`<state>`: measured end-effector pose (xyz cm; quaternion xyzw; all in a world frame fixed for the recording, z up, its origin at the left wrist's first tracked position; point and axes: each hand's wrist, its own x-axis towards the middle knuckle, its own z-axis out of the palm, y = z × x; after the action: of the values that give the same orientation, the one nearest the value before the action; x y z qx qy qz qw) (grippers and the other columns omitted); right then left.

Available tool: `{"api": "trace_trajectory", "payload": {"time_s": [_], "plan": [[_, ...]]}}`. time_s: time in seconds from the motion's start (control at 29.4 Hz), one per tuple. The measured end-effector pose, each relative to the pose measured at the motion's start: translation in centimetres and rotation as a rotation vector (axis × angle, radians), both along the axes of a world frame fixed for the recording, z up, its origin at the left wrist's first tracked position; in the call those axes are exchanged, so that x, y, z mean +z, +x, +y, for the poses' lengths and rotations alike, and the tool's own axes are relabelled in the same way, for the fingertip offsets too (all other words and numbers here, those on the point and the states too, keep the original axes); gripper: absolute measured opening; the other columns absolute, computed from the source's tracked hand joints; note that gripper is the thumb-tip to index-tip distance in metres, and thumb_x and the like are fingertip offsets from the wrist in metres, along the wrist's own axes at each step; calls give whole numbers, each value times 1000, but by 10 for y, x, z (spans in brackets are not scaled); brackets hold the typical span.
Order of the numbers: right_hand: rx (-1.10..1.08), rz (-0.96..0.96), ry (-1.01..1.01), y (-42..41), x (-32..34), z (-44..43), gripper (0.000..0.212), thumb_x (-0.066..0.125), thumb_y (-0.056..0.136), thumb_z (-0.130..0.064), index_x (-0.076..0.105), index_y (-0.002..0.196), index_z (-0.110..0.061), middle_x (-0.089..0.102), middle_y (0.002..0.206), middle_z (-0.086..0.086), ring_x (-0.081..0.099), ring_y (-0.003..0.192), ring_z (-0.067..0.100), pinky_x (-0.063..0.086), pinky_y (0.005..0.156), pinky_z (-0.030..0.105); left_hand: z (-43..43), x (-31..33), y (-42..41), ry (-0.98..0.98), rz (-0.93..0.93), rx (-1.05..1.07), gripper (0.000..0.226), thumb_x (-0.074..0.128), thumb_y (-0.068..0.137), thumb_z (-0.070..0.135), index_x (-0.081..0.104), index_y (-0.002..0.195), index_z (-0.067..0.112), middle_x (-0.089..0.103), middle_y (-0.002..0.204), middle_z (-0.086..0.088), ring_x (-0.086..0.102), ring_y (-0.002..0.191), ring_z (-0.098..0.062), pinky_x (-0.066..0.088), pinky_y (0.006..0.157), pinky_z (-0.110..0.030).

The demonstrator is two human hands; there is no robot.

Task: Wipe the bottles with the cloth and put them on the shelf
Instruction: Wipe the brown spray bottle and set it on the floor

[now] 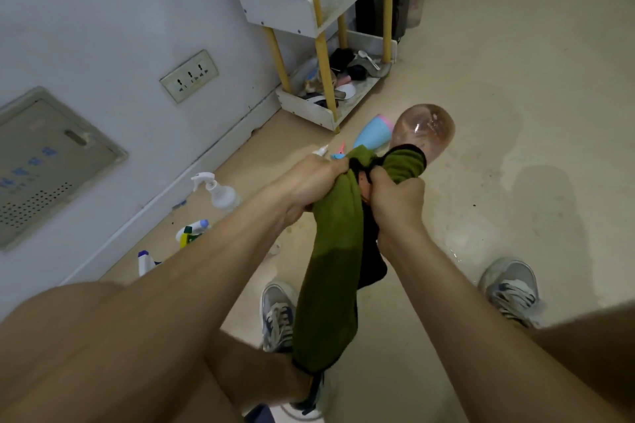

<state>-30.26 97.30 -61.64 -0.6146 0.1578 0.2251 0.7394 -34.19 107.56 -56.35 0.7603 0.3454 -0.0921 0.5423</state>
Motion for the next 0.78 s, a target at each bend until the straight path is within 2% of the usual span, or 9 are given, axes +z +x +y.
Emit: {"api": "trace_trajectory", "payload": {"time_s": [0.07, 0.14, 0.2, 0.34, 0.44, 0.51, 0.58, 0.71, 0.78], "plan": [[70, -24, -25, 8, 6, -4, 30, 64, 86, -18, 58, 109, 1, 69, 94, 17, 68, 74, 23, 52, 54, 25, 5, 3, -1, -143, -64, -47, 21, 50, 100, 38, 64, 100, 21, 71, 101, -4, 68, 91, -17, 56, 84, -33], [210, -31, -43, 17, 15, -10, 17, 61, 92, -17, 63, 100, -3, 70, 85, 13, 69, 72, 23, 52, 49, 23, 4, 6, -3, -160, -91, -171, 20, 55, 97, 39, 64, 101, 22, 74, 97, 1, 71, 90, -13, 58, 77, -26], [363, -44, -64, 22, 21, -17, 21, 59, 95, -21, 65, 102, -2, 70, 83, 12, 69, 72, 26, 52, 50, 24, -4, 7, -4, -158, -104, -251, 20, 61, 94, 34, 66, 106, 18, 75, 100, -1, 72, 91, -14, 58, 77, -24], [478, -44, -35, 24, 24, -21, 24, 53, 100, -26, 66, 102, -5, 70, 96, 16, 68, 84, 26, 56, 72, 34, -8, 2, -4, -161, -143, -132, 27, 70, 88, 35, 71, 106, 14, 76, 100, -5, 72, 94, -18, 55, 93, -36], [511, -25, 91, 22, 23, -21, 33, 52, 100, -36, 66, 109, -8, 73, 101, 13, 70, 93, 26, 57, 88, 39, -10, 2, -3, 1, -206, -132, 39, 67, 87, 49, 72, 96, 11, 76, 89, -5, 73, 86, -19, 57, 89, -43], [555, 28, 211, 21, 22, -23, 48, 59, 91, -49, 67, 115, -8, 73, 107, 13, 71, 99, 27, 56, 91, 41, -12, 8, -2, 171, -292, -185, 46, 55, 95, 49, 67, 75, 9, 71, 68, 5, 68, 66, -10, 58, 72, -33], [605, 111, 340, 20, 24, -25, 59, 62, 74, -55, 69, 110, -9, 72, 101, 13, 70, 92, 27, 55, 84, 38, -15, 13, -3, 392, -423, -344, 51, 43, 101, 41, 49, 57, 16, 54, 49, 11, 52, 48, -3, 43, 52, -20], [582, 130, 364, 22, 23, -30, 42, 62, 77, -48, 71, 95, -12, 74, 86, 11, 72, 75, 22, 57, 71, 34, -5, 24, -4, 544, -450, -579, 42, 37, 103, 37, 47, 68, 17, 48, 61, -1, 48, 55, -12, 40, 54, -30], [469, 35, 233, 25, 20, -27, 26, 63, 89, -30, 70, 98, -6, 73, 88, 13, 71, 77, 24, 57, 72, 34, 5, 29, -7, 522, -286, -663, 30, 40, 103, 34, 49, 75, 25, 52, 70, 5, 52, 62, -1, 41, 57, -16]]}}
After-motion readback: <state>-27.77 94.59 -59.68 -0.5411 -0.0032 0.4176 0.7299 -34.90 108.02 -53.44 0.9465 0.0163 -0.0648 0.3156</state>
